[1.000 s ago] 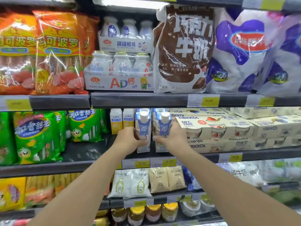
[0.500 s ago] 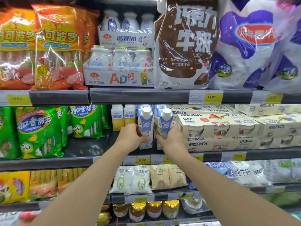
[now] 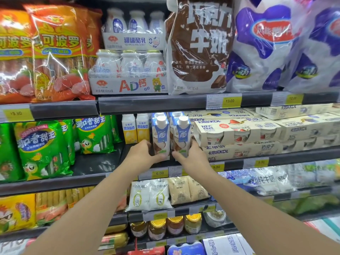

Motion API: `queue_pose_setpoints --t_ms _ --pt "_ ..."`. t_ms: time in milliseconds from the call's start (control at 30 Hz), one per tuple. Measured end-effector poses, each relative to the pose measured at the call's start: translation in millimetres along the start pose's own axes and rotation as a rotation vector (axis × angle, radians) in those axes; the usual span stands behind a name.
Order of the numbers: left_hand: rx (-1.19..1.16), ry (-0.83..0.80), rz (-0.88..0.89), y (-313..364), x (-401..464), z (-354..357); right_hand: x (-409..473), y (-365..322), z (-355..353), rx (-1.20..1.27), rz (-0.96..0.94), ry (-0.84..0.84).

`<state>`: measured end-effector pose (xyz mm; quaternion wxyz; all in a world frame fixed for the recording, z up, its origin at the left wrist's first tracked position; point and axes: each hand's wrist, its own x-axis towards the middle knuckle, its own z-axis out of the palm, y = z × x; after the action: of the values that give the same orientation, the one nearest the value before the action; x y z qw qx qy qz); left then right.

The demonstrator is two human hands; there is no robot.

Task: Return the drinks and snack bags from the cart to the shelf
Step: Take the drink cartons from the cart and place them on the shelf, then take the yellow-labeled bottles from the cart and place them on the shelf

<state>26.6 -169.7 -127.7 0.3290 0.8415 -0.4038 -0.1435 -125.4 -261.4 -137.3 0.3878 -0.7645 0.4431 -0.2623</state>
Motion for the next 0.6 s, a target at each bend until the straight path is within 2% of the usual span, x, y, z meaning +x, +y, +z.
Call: queue_pose_setpoints --t_ms 133,300,433,600 --pt "0.268 0.002 0.112 6.8 -31.2 -24.8 -19.2 0.8 -13.6 -0.013 -0.04 -0.028" --pt "0.449 -0.121 0.31 56.3 -73.5 -14.8 -55.7 13.1 -57.3 -0.14 -0.115 -0.125" --pt "0.567 -0.215 0.445 122.8 -93.2 37.0 -82.7 50.9 -132.3 -0.305 -0.133 -0.094" --pt "0.703 -0.358 0.579 219.0 -121.5 142.6 -130.0 151.3 -268.1 -0.582 0.009 0.035"
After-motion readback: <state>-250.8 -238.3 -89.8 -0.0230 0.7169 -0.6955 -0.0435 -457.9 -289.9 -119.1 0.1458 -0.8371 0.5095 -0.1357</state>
